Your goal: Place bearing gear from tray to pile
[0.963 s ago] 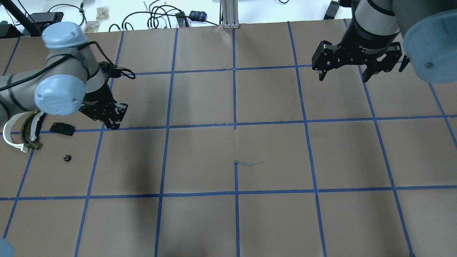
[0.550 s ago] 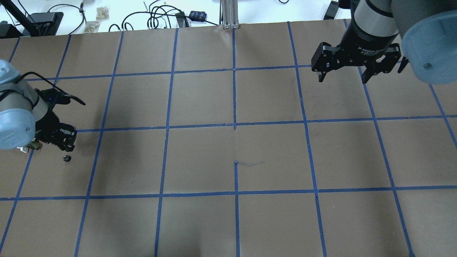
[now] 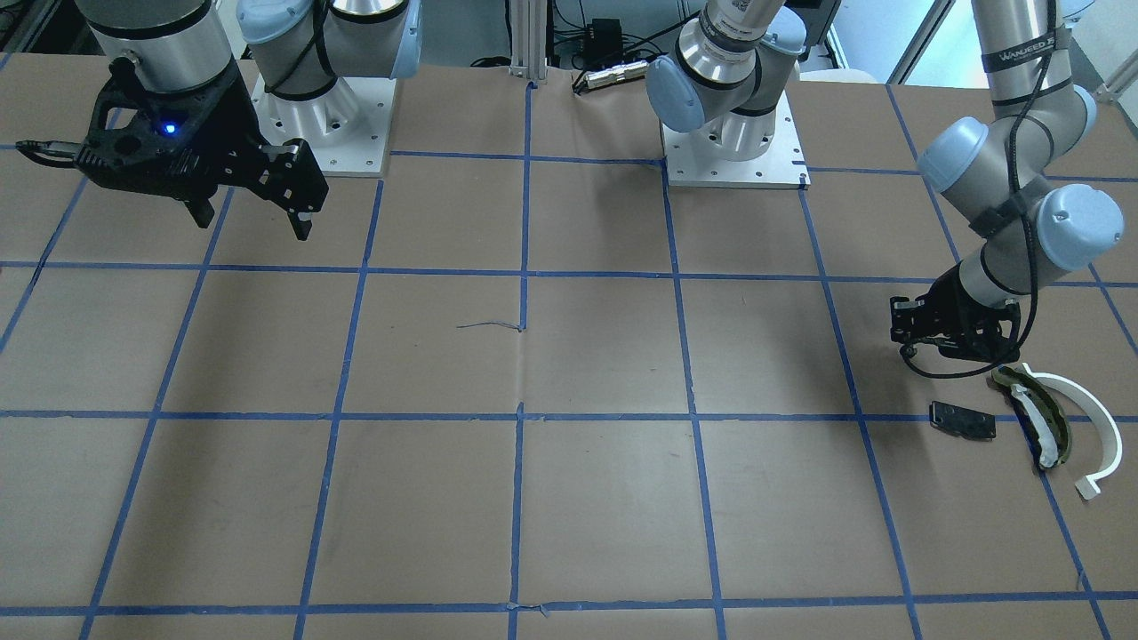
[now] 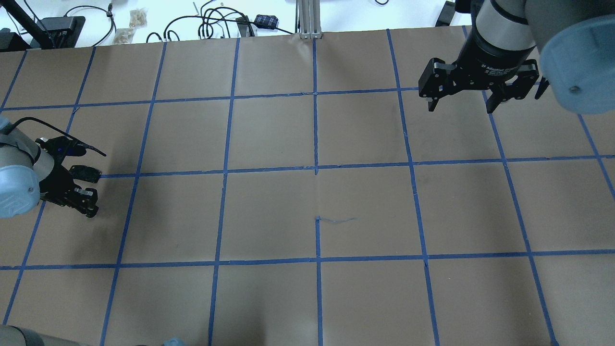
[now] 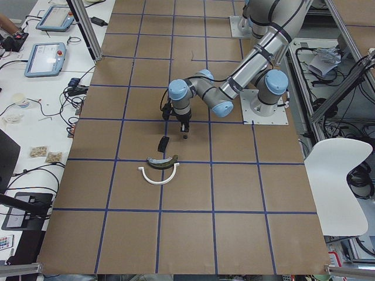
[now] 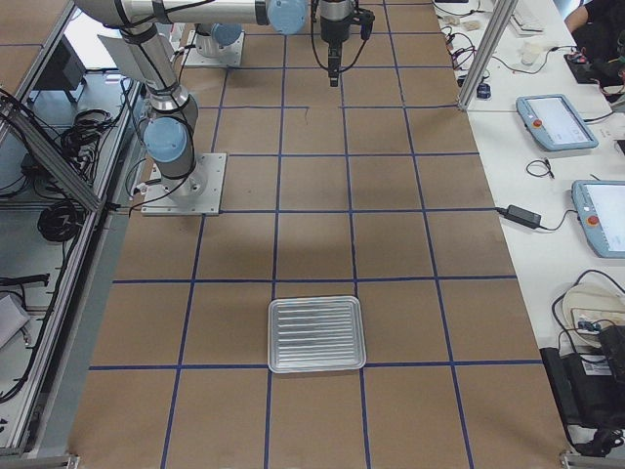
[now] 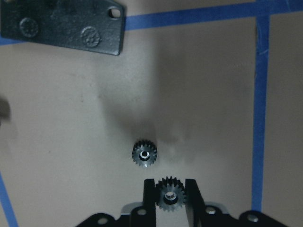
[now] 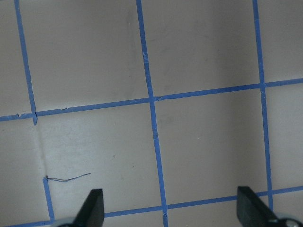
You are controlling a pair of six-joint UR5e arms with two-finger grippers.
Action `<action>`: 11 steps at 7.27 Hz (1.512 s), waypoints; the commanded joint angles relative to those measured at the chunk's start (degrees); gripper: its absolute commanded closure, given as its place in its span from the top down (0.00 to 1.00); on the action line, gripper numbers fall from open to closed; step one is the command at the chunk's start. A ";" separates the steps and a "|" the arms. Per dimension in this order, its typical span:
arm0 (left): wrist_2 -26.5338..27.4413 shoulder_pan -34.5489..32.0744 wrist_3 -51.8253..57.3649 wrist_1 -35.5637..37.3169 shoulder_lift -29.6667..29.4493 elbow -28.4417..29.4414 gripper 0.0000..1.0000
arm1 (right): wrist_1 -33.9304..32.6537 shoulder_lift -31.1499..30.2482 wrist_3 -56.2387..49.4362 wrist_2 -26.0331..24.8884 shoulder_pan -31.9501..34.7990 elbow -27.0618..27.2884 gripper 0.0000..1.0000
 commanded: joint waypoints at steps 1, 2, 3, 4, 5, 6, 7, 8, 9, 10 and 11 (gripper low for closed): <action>-0.52 -2.00 -1.75 1.52 -1.17 0.18 0.13 | -0.17 0.06 -0.07 -0.03 0.06 0.00 1.00; -0.35 -1.74 -1.41 4.49 -2.05 -0.26 0.16 | -0.09 0.06 0.02 -0.03 0.06 0.00 1.00; -0.26 -1.65 -1.49 5.13 -2.76 -0.26 0.16 | 0.00 -0.03 -0.07 -0.03 0.06 0.00 1.00; 0.00 -1.31 -1.41 5.13 -2.94 -0.35 0.16 | 0.00 0.06 0.02 -0.03 0.06 0.00 1.00; 0.00 -1.39 -2.28 5.05 -3.46 -0.26 0.22 | 0.09 0.06 -0.07 0.06 -0.03 0.00 1.00; 0.00 -1.39 -2.37 5.13 -3.47 -0.18 0.40 | 0.00 0.06 -0.07 -0.03 0.06 0.00 1.00; -0.09 -1.39 -2.46 5.13 -3.29 -0.35 0.69 | 0.09 0.06 -0.07 0.06 -0.03 0.00 1.00; -0.43 -1.30 -4.46 4.87 -3.20 0.08 0.84 | 0.09 0.06 -0.07 0.06 0.06 0.00 1.00; -0.09 -1.91 -7.53 3.83 -1.55 0.35 0.90 | 0.00 0.23 -0.07 0.06 0.06 0.00 1.00; -0.43 -3.22 -15.04 0.86 0.90 1.48 0.96 | -0.61 1.45 -0.07 0.06 0.06 -0.26 1.00; -2.09 -7.93 -21.12 -5.61 3.80 4.63 0.98 | -0.61 1.55 -0.07 0.06 0.06 -0.35 1.00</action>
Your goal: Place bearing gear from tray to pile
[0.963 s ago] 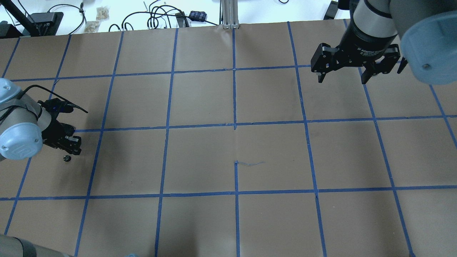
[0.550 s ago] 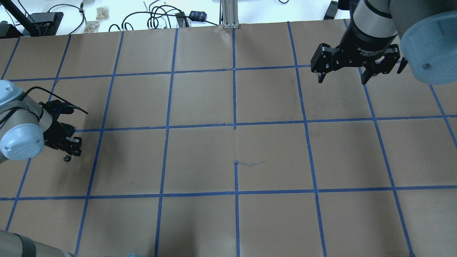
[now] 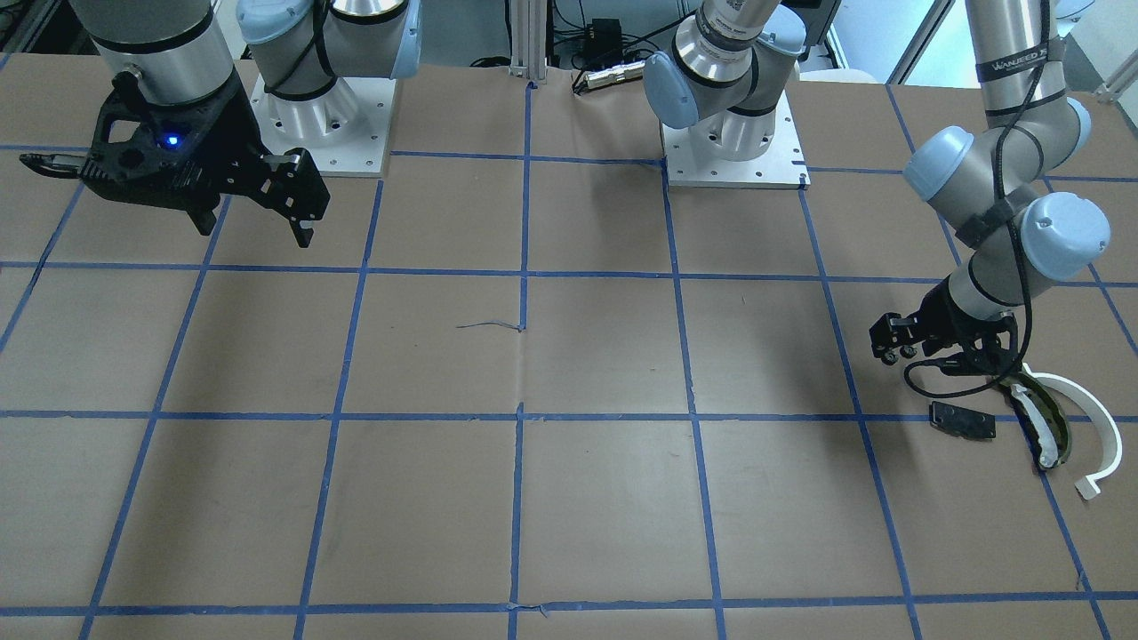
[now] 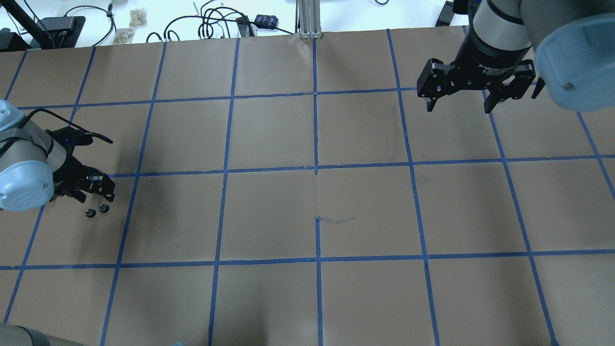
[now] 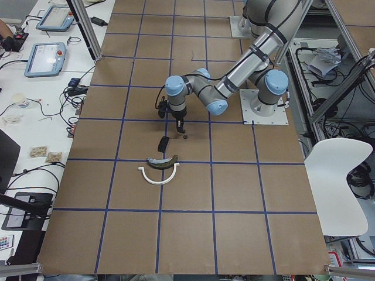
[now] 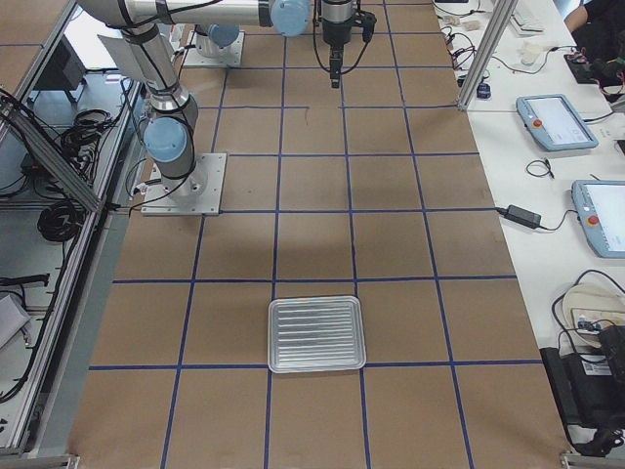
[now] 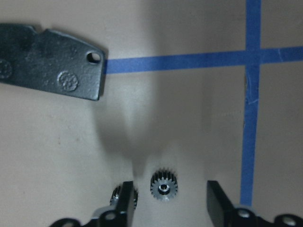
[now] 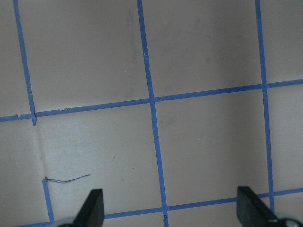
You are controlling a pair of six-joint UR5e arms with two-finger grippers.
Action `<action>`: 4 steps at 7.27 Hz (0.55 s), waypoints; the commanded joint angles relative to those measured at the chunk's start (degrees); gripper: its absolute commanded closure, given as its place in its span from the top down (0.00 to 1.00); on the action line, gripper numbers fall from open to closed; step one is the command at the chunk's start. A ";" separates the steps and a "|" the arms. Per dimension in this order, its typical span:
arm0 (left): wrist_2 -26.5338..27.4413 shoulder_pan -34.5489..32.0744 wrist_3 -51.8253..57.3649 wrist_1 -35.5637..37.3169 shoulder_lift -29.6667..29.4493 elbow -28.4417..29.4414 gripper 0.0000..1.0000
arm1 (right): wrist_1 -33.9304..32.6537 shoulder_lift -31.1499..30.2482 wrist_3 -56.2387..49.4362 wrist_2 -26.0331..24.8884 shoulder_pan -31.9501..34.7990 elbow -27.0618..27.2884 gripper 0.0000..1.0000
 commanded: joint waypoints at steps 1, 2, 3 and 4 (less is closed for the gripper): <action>-1.55 -10.28 -14.28 -13.20 6.51 6.88 0.98 | -0.21 0.60 0.09 0.00 0.00 -0.24 1.00; -1.73 -16.95 -23.05 -21.19 8.98 12.66 0.98 | -0.21 0.60 0.09 0.00 0.09 -0.24 1.00; -2.77 -24.93 -24.36 -25.70 11.18 17.59 0.97 | -0.30 0.60 0.09 0.00 0.09 -0.33 1.00; -2.96 -32.15 -26.63 -29.06 12.34 21.21 0.98 | -0.30 0.69 0.09 0.00 0.09 -0.33 1.00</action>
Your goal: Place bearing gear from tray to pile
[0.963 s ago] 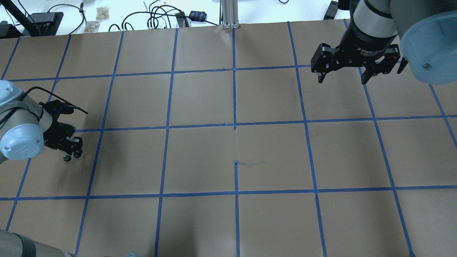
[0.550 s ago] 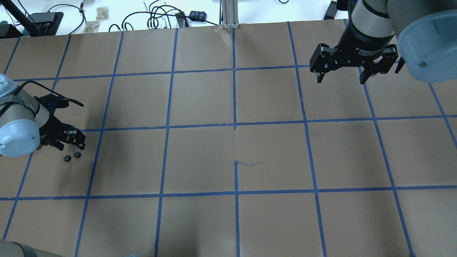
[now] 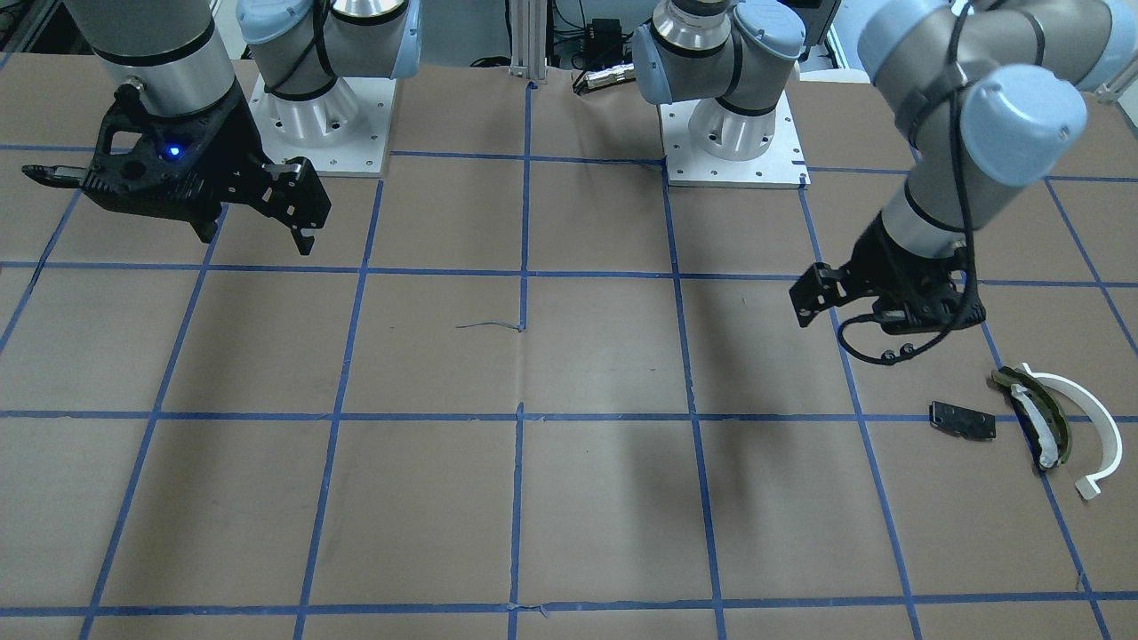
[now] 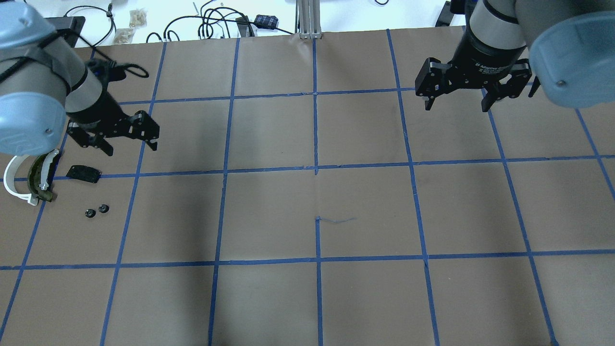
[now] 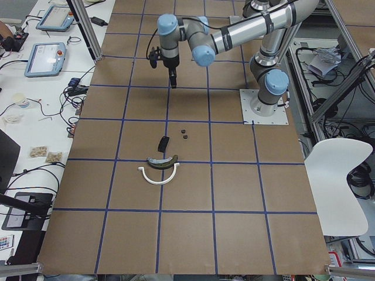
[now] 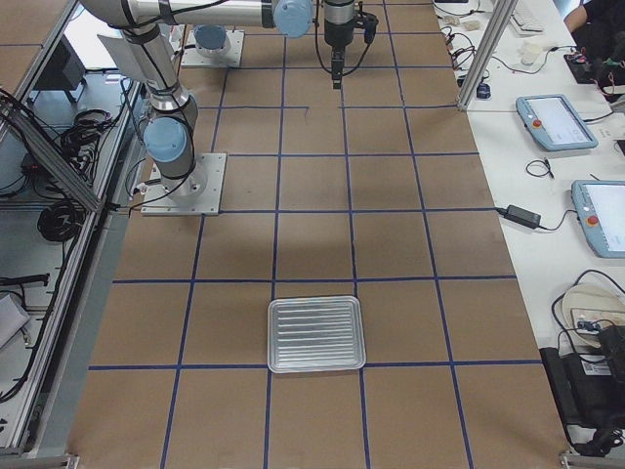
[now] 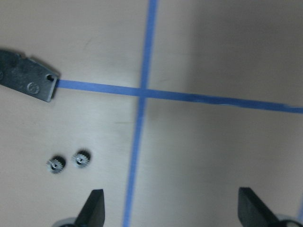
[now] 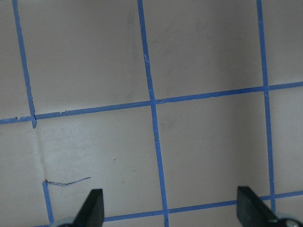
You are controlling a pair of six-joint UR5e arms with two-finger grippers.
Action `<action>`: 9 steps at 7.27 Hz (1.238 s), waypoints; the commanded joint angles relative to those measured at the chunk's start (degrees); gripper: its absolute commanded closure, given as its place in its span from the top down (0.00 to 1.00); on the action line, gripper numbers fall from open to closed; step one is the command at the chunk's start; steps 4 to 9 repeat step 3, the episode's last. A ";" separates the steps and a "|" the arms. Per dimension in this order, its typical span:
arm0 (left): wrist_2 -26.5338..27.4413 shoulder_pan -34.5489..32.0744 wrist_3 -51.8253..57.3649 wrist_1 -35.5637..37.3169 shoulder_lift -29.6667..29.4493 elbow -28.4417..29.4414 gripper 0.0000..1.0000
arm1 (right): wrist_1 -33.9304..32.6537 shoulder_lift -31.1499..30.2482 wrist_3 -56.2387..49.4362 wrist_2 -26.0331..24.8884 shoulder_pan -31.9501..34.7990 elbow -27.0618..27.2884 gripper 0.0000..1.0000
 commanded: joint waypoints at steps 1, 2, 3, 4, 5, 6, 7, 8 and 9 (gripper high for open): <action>-0.11 -13.79 -9.38 -8.50 2.05 9.21 0.98 | -0.03 0.10 0.00 0.00 0.01 -0.03 1.00; -0.02 -15.14 -9.78 -10.01 2.40 11.08 0.98 | -0.03 0.10 0.00 0.00 0.01 -0.03 1.00; -0.02 -14.54 -9.70 -16.03 3.71 10.23 0.94 | -0.20 0.19 0.09 0.00 0.01 -0.12 1.00; -0.02 -14.54 -9.70 -16.03 3.71 10.23 0.94 | -0.20 0.19 0.09 0.00 0.01 -0.12 1.00; -0.02 -14.54 -9.70 -16.03 3.71 10.23 0.94 | -0.20 0.19 0.09 0.00 0.01 -0.12 1.00; -0.02 -14.54 -9.70 -16.03 3.71 10.23 0.94 | -0.20 0.19 0.09 0.00 0.01 -0.12 1.00; -0.02 -14.54 -9.70 -16.03 3.71 10.23 0.94 | -0.20 0.19 0.09 0.00 0.01 -0.12 1.00; -0.02 -14.54 -9.70 -16.03 3.71 10.23 0.94 | -0.20 0.19 0.09 0.00 0.01 -0.12 1.00; -0.02 -14.54 -9.70 -16.03 3.71 10.23 0.94 | -0.20 0.19 0.09 0.00 0.01 -0.12 1.00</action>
